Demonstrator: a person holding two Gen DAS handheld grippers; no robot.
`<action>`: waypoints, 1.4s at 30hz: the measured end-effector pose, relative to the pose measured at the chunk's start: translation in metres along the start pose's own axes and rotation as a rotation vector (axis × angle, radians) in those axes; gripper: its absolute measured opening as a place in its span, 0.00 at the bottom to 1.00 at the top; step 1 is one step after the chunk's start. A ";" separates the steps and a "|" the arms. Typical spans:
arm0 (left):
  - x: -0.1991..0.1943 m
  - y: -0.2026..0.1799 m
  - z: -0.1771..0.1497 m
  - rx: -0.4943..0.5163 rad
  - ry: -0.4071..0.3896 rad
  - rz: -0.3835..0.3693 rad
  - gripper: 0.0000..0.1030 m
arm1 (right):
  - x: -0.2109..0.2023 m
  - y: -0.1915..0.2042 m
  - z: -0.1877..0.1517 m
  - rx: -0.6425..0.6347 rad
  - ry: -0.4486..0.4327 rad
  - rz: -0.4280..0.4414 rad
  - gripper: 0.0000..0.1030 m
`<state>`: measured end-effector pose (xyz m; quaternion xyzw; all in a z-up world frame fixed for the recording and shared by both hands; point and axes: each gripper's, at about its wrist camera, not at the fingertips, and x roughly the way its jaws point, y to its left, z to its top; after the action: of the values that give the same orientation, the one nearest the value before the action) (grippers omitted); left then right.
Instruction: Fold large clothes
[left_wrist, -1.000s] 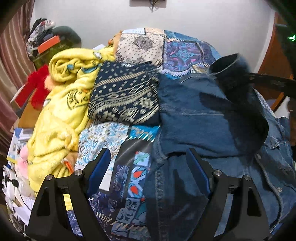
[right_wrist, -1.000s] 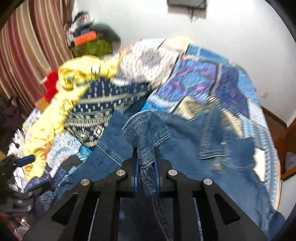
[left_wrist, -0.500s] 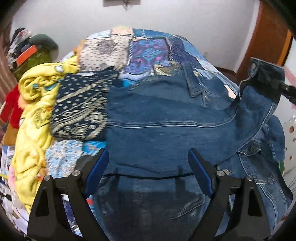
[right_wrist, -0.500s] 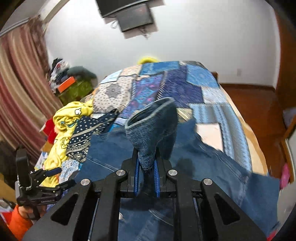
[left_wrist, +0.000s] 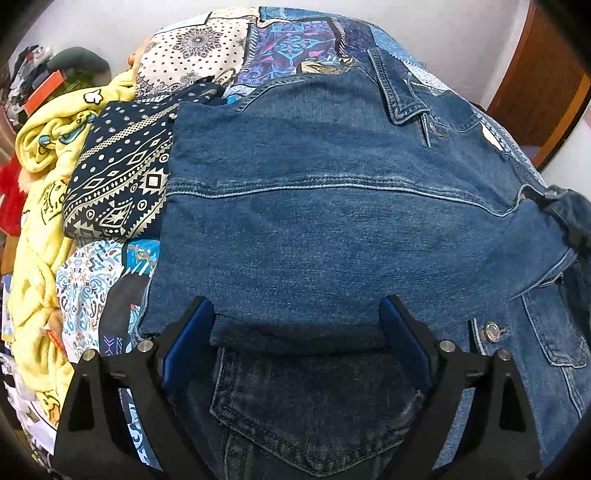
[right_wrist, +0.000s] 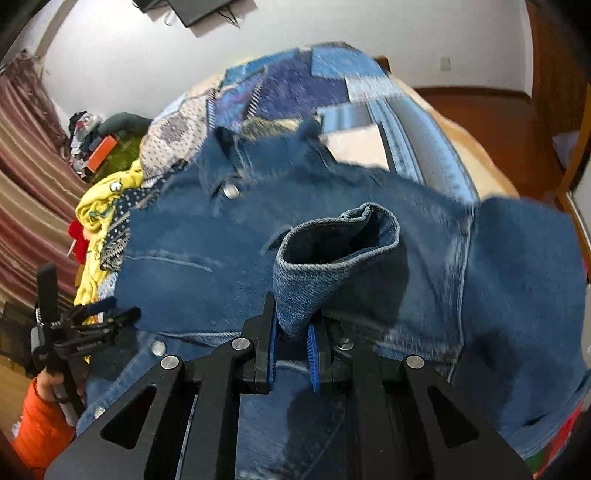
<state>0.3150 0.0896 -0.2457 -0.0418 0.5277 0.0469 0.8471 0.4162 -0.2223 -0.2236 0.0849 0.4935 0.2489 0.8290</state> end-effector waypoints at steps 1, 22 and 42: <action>0.000 -0.001 -0.002 0.003 -0.003 0.003 0.91 | 0.002 -0.003 -0.003 0.004 0.015 -0.003 0.12; -0.019 -0.010 -0.005 0.006 -0.022 0.040 0.95 | -0.090 -0.043 -0.030 0.125 -0.079 -0.133 0.68; -0.082 -0.080 0.014 0.064 -0.166 -0.052 0.95 | -0.108 -0.198 -0.082 0.598 -0.103 -0.124 0.75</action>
<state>0.3013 0.0089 -0.1649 -0.0242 0.4555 0.0110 0.8899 0.3684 -0.4553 -0.2573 0.3073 0.5065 0.0368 0.8048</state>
